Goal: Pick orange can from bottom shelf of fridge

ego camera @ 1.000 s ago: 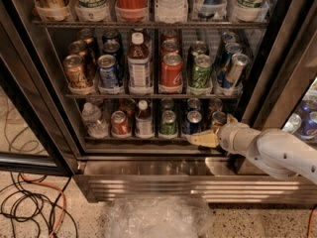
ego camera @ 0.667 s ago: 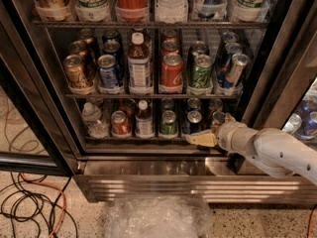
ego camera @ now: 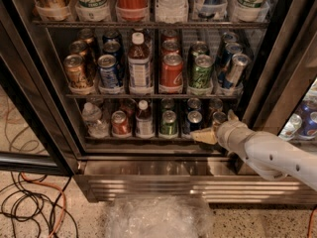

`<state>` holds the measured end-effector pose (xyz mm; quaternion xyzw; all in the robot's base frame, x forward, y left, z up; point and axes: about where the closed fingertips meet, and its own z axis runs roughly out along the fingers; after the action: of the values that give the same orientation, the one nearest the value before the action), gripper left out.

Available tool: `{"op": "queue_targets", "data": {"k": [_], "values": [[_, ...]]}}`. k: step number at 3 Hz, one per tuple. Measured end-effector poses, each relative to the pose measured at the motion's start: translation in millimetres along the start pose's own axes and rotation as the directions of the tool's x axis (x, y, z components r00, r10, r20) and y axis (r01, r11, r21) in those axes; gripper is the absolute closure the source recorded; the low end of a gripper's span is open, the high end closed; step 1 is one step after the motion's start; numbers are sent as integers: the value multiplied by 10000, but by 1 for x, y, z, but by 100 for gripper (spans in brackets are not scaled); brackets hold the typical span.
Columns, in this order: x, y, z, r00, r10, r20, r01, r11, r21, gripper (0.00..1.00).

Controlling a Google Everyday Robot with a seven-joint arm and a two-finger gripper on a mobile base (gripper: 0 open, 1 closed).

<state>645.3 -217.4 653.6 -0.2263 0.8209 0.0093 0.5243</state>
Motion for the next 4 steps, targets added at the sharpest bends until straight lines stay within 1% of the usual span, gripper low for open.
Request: {"op": "queue_targets", "data": {"k": [2,4], "values": [[-1,2,1,10000,-24,-41,24,10000,-2,0],[4,6,2,9993,-157,-333,164,9997,201,0]]}}
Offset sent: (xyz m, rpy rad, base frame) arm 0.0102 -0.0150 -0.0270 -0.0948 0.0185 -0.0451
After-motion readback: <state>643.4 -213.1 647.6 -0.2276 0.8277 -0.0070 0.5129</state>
